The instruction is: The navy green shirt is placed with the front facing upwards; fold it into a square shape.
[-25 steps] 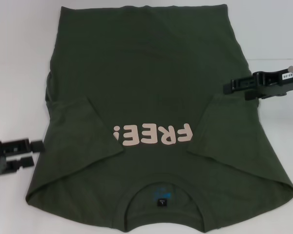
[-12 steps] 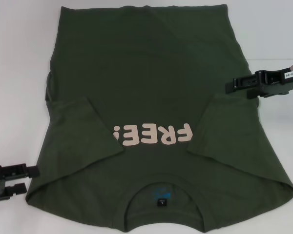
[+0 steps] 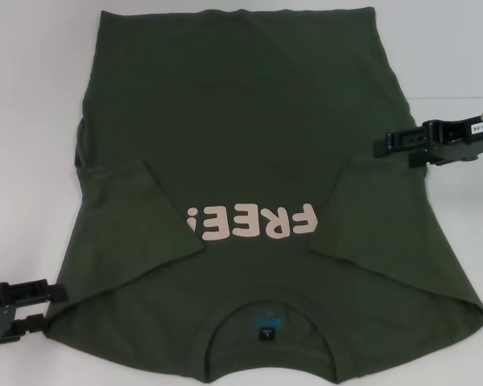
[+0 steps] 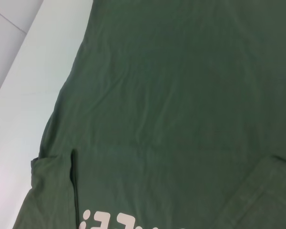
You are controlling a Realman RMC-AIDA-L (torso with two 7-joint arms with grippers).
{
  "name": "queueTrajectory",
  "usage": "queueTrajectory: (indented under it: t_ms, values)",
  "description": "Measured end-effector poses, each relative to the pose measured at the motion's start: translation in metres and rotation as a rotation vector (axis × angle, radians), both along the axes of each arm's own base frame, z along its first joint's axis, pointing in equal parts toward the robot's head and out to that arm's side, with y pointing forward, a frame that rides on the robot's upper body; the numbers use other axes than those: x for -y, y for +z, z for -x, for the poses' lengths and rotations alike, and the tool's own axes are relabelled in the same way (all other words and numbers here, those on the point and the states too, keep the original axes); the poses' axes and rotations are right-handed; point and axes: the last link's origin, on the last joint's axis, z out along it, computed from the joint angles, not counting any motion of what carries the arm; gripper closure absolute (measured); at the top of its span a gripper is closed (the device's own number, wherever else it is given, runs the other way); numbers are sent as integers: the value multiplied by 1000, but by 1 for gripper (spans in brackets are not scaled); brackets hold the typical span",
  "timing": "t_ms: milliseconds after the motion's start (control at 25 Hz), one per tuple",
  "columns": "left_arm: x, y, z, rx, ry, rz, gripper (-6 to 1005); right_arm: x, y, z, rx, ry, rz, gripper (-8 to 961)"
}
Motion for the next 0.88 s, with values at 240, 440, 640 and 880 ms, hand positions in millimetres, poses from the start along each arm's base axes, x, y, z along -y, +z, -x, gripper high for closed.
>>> queueTrajectory:
  t_ms: [240, 440, 640, 880]
  values:
    - [0, -1, 1, 4, 20, -2, 279, 1, 1, -3, -3, -9, -6, 39]
    - [1, 0, 2, 8, 30, -11, 280, 2, 2, -6, -4, -16, -10, 38]
    - [0, -1, 2, 7, 31, -3, 280, 2, 2, -6, -7, -18, -13, 38]
    - [1, -5, 1, 16, 30, 11, 280, 3, 3, -7, -10, -19, -12, 38]
